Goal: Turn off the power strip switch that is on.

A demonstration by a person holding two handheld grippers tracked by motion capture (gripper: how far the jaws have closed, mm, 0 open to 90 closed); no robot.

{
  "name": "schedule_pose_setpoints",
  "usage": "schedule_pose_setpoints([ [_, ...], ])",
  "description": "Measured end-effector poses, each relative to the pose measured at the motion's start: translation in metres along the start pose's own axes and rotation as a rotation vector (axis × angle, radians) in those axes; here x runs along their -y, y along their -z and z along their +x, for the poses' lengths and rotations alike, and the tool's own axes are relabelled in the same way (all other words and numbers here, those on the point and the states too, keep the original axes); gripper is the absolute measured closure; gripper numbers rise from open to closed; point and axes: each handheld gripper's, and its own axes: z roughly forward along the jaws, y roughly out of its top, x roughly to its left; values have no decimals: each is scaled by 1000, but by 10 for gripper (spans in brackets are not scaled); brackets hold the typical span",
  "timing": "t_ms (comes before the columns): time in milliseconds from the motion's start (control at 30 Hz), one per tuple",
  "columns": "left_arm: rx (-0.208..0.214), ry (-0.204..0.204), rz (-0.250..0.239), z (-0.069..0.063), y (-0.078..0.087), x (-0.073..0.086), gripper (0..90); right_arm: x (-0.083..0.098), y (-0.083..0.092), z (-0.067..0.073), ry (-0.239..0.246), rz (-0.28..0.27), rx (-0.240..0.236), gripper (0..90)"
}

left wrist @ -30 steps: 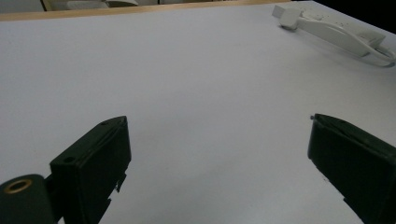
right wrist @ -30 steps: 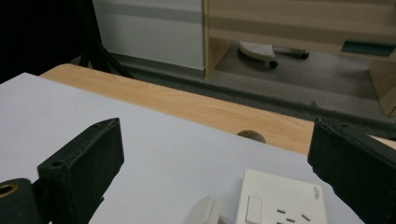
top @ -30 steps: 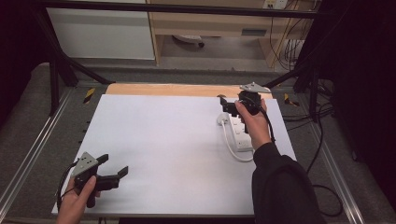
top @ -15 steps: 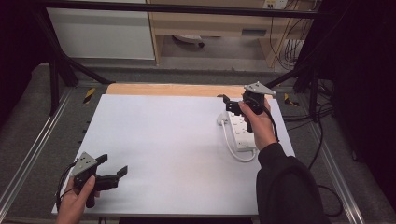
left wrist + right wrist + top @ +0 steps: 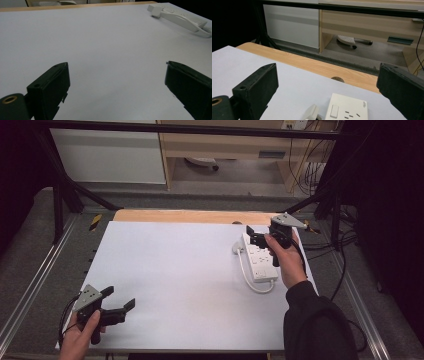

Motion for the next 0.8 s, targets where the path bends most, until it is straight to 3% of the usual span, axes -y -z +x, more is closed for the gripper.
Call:
schedule_pose_setpoints([
  [300,7,25,-13,1,1,0,60,2,18,-7,-11,-14,11,42],
  [467,7,42,-15,3,1,0,60,6,26,-7,9,-17,9,41],
  [800,11,49,-12,4,0,0,61,11,45,-17,-42,-61,16,40],
])
